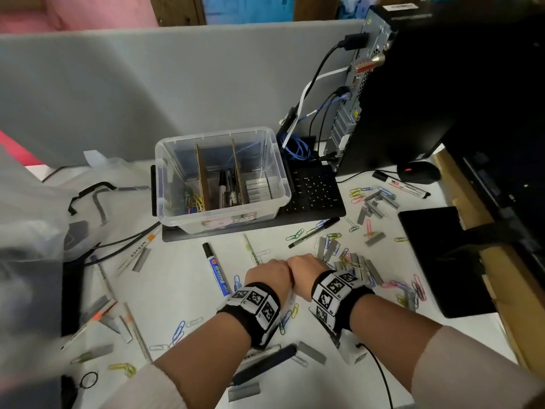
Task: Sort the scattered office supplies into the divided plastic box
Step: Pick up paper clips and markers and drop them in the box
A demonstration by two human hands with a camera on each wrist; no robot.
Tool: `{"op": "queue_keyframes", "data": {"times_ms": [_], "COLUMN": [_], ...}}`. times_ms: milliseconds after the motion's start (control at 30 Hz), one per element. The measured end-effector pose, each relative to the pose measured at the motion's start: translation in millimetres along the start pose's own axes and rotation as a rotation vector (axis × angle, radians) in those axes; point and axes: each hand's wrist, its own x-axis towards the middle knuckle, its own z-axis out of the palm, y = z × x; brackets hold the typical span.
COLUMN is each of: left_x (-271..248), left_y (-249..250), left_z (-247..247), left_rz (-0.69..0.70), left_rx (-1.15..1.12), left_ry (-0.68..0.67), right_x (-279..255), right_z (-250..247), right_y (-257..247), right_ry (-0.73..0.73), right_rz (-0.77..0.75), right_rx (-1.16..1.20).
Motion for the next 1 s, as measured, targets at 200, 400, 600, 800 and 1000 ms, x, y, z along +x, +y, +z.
{"op": "queue_keyframes", "data": {"times_ms": [200,400,600,800,1000], "left_x": [-6,-13,-26,-31,-38], "left_y": [-2,-19,-18,-21,-18], "left_z": [3,5,24,28,29], "left_rz": [0.048,0.042,0.068,0.036,0.013], "left_rx": [0.085,-0.097,-0.217,-0.267,-0.183], "left_ry": [-0.001,0.007,-0.050,-0.052,0.031], "right_x": [-21,-26,-23,-25,-24], "right_z": [1,19,19,13,12], "right_y": [17,24,22,15,16], "right_ry": [0.030,0.027,0.010,-0.022,-0.032], "right_rz": [-0.159,-0.337,-0.378,-0.309,-0.315], "right_rx": [0.025,-0.054,-0.153,-0.186,-0.163]}}
